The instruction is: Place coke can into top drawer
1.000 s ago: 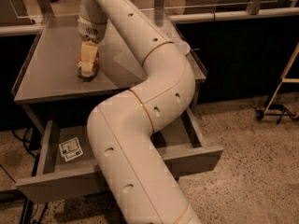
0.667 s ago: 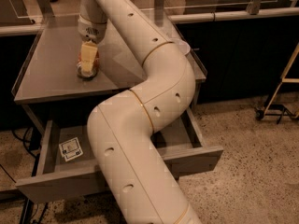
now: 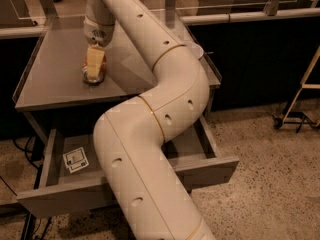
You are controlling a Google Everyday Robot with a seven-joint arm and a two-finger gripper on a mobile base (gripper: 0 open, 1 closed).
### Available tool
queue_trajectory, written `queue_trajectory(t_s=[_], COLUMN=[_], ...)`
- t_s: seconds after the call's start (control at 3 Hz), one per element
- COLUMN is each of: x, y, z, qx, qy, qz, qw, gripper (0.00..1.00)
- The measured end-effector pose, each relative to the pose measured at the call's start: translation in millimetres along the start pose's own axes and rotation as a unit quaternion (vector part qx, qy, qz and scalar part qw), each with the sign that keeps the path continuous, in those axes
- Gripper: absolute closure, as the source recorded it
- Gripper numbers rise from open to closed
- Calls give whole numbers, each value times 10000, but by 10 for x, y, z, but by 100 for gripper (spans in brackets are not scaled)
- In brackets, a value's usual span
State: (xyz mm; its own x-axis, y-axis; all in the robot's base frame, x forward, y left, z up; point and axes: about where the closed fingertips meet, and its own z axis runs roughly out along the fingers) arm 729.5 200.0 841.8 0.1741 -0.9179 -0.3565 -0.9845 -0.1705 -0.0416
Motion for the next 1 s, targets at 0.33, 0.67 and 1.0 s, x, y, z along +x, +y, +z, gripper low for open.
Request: queue_trajectory(t_s=[0.33,0.67,1.0], x=[0,-280,-546], y=[0,-72,254], z=[0,-181,-623], qx=[1,350,576], qy=[0,-178,-432], qz=[0,-84,-320], qw=[10000,9992,9969], gripper=[100,100,100])
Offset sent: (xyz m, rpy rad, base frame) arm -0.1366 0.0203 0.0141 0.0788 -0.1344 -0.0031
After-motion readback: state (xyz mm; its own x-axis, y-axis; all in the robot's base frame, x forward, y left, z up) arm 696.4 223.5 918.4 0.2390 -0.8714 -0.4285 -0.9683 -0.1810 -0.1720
